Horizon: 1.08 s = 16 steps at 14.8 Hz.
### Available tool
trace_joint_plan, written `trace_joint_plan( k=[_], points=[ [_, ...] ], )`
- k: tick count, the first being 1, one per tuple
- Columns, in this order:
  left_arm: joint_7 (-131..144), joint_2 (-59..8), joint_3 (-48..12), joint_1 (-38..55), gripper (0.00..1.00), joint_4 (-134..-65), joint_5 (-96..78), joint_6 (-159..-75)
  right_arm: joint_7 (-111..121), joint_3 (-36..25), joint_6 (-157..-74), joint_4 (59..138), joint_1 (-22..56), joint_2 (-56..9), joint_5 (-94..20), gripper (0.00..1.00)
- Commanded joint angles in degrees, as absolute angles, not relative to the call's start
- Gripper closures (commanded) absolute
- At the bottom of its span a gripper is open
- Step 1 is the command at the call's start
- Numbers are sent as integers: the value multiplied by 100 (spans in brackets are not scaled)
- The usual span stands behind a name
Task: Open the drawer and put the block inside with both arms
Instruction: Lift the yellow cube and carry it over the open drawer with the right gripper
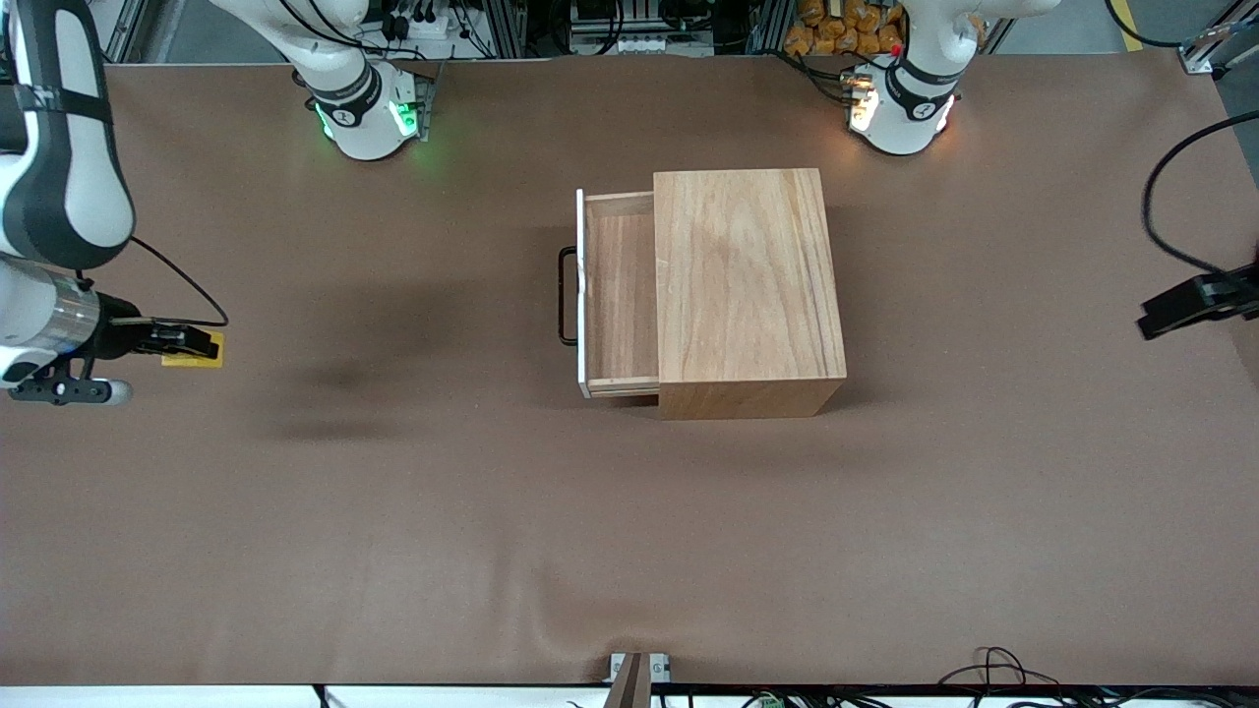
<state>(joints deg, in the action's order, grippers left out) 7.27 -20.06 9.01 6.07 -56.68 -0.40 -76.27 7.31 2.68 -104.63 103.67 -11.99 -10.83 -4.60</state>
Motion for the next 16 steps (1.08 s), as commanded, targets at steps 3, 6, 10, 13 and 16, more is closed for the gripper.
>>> trace_joint_plan(
  k=[3, 6, 10, 13, 16],
  points=[
    [-289, -1284, 826, 26, 0, -6573, -677, -7673, 90, 369, -10126, 10107, -1126, -1187, -817, 66],
    [-290, -662, 826, 79, 0, -7668, -625, -8145, -603, 369, -10098, 10099, -714, -1178, -913, 66],
    [-273, -53, 809, 79, 0, -8614, -545, -8631, -1711, 378, -10081, 10020, 94, -1073, -967, 66],
    [269, 52, 248, 97, 0, -8613, -248, -8534, -3062, 360, -10169, 9818, 1183, -1028, -888, 67],
    [483, 79, -105, 44, 0, -8675, 176, -8657, -4206, 369, -10668, 9765, 1966, -1081, -931, 67]
  ],
)
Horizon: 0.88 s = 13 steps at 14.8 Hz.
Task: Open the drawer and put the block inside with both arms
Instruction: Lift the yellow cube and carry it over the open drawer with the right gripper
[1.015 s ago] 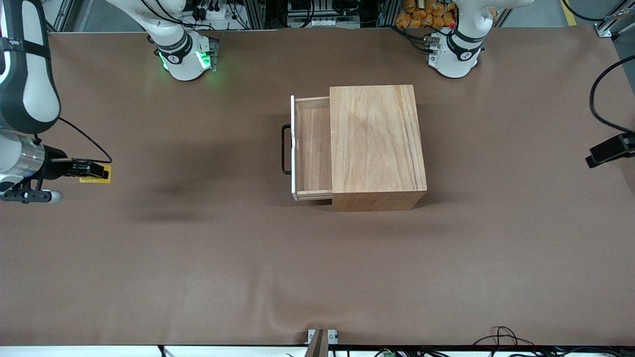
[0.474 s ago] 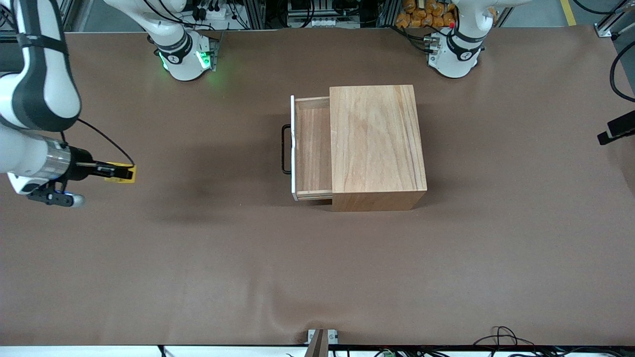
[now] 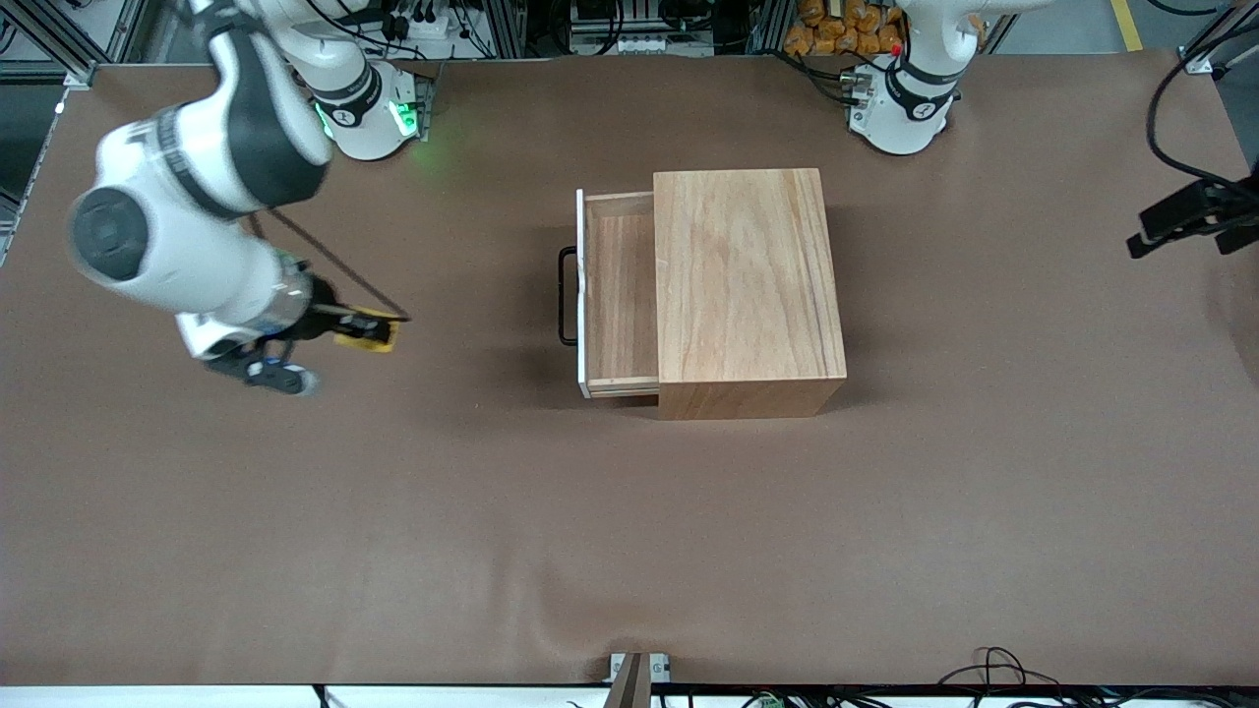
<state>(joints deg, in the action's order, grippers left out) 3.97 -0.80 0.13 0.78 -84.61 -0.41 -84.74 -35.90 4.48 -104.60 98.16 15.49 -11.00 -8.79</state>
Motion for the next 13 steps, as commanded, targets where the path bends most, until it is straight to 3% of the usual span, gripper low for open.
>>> trace_joint_plan(
  k=[1, 8, 13],
  points=[
    [492, 97, -97, 35, 0, -8701, 176, -8718, -4836, 369, -10870, 9765, 2291, -1098, -923, 67],
    [536, 834, -105, -44, 0, -9658, 150, -9158, -8773, 352, -11127, 9774, 3435, -1450, -730, 66],
    [993, 923, -343, -26, 0, -9721, 149, -9044, -10203, 360, -11214, 9747, 3542, -1599, -764, 66]
  ],
)
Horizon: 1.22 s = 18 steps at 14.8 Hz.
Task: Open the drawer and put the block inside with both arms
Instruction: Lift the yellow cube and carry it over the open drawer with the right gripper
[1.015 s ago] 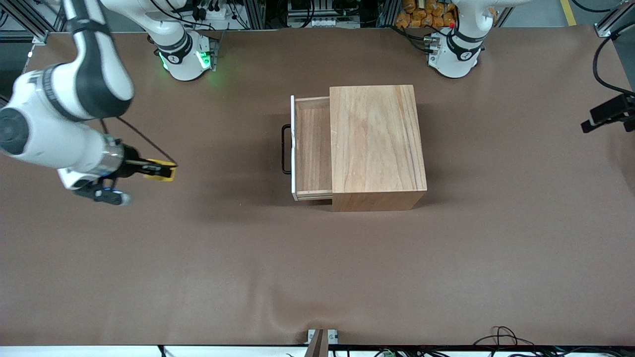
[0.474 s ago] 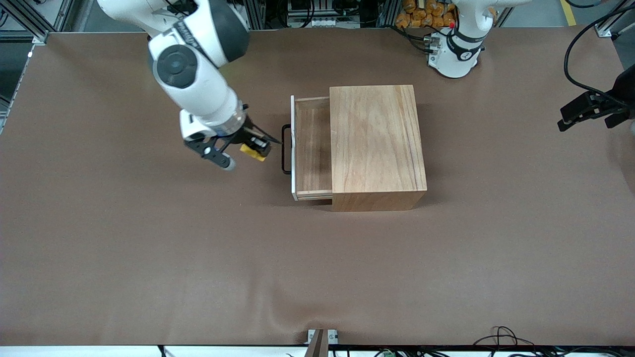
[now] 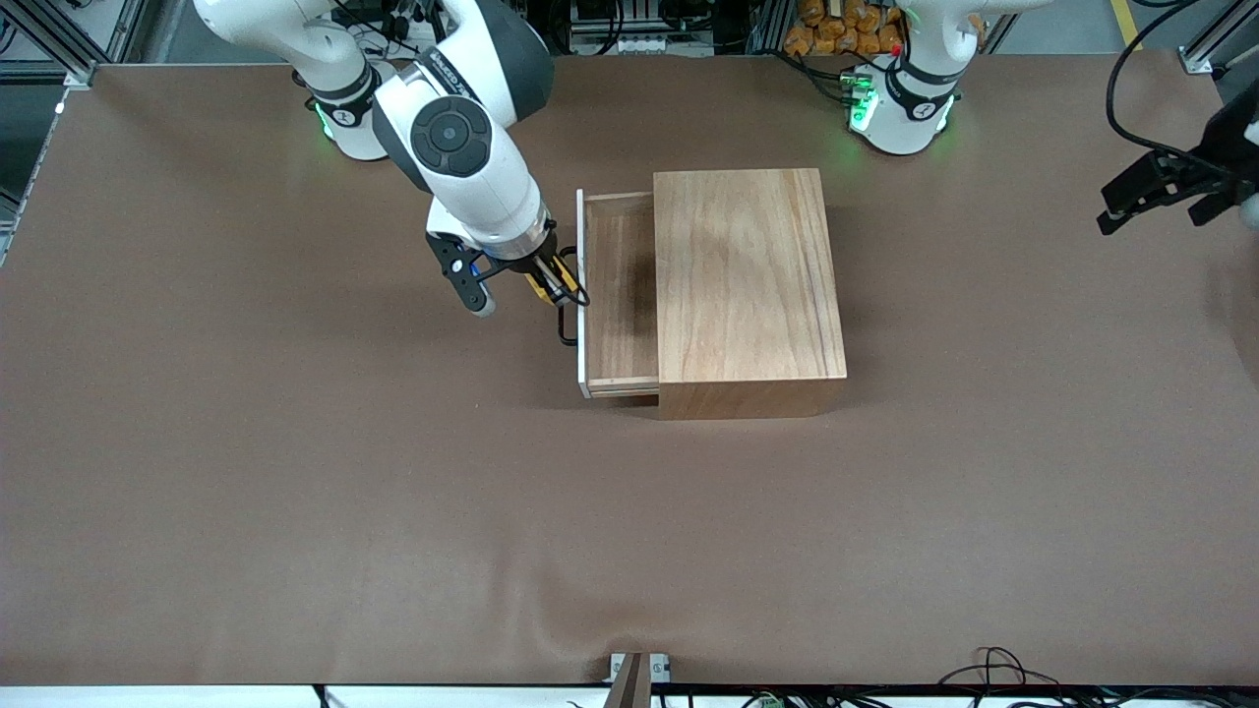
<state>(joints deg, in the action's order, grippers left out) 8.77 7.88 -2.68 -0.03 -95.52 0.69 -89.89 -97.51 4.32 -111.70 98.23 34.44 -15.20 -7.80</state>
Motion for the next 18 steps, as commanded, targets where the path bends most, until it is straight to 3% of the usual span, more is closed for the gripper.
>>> trace_joint_plan(
  k=[1, 5, 18],
  points=[
    [958, 923, -351, -44, 0, -9721, 132, -9044, -10378, 360, -11319, 9747, 3612, -1669, -765, 66],
    [572, 932, -334, -61, 0, -9721, 123, -8913, -11284, 360, -11908, 9695, 3884, -2047, -677, 66],
    [554, 818, -360, -18, 0, -9466, 53, -8824, -12041, 343, -12067, 9062, 4307, -3050, -396, 61]
  ],
)
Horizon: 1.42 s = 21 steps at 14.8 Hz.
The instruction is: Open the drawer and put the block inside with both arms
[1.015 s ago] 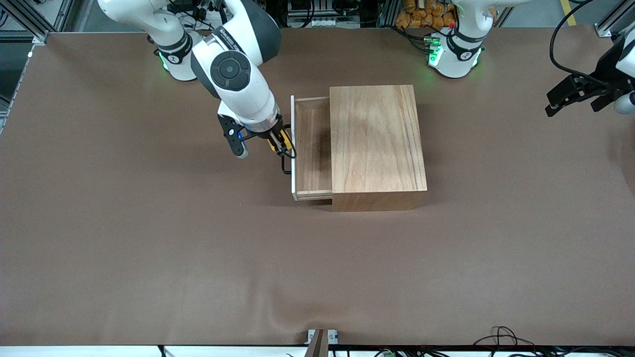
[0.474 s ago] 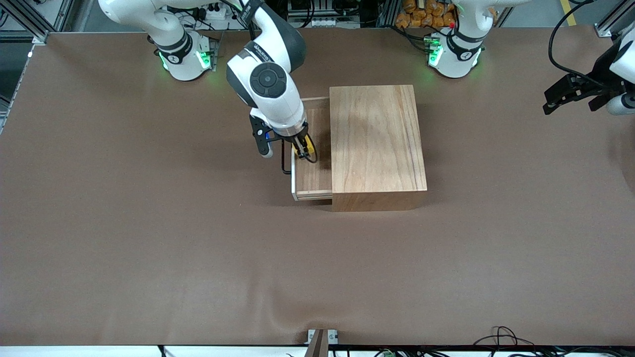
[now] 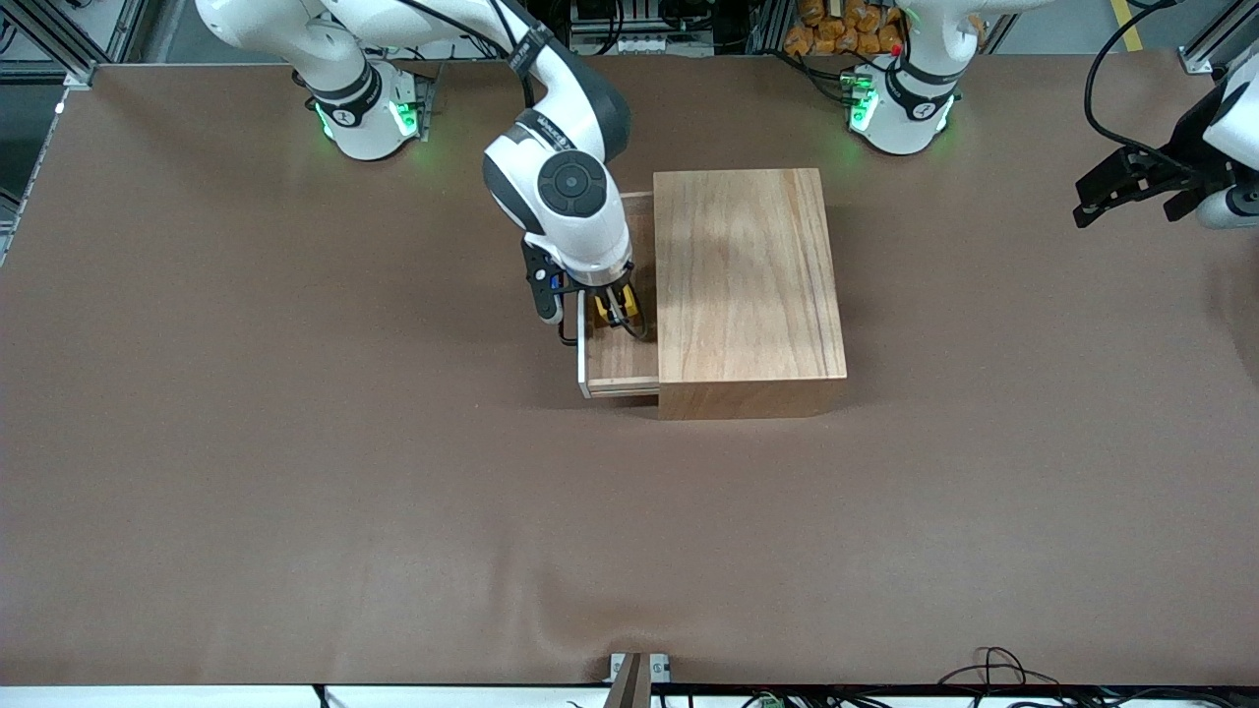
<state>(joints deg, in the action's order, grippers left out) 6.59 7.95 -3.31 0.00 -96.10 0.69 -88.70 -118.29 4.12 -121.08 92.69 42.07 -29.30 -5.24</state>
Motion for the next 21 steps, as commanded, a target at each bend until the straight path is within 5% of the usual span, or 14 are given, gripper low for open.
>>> trace_joint_plan(
  k=[1, 3, 4, 9, 21],
  points=[
    [554, 791, -352, -18, 0, -9466, 53, -8824, -12041, 343, -12067, 9053, 4307, -3050, -387, 50],
    [536, 686, -352, -18, 0, -9457, 61, -8824, -12041, 343, -12059, 9062, 4307, -3041, -334, 3],
    [536, 633, -352, -18, 0, -9457, 62, -8824, -12050, 343, -12050, 9053, 4307, -3032, -325, 0],
    [475, 580, -352, -26, 0, -9448, 106, -8833, -11971, 299, -11691, 8974, 4184, -2656, -281, 0],
    [343, 580, -308, -114, 0, -9492, 44, -8807, -6289, 316, -7930, 8727, 1901, -854, -703, 0]
  ],
)
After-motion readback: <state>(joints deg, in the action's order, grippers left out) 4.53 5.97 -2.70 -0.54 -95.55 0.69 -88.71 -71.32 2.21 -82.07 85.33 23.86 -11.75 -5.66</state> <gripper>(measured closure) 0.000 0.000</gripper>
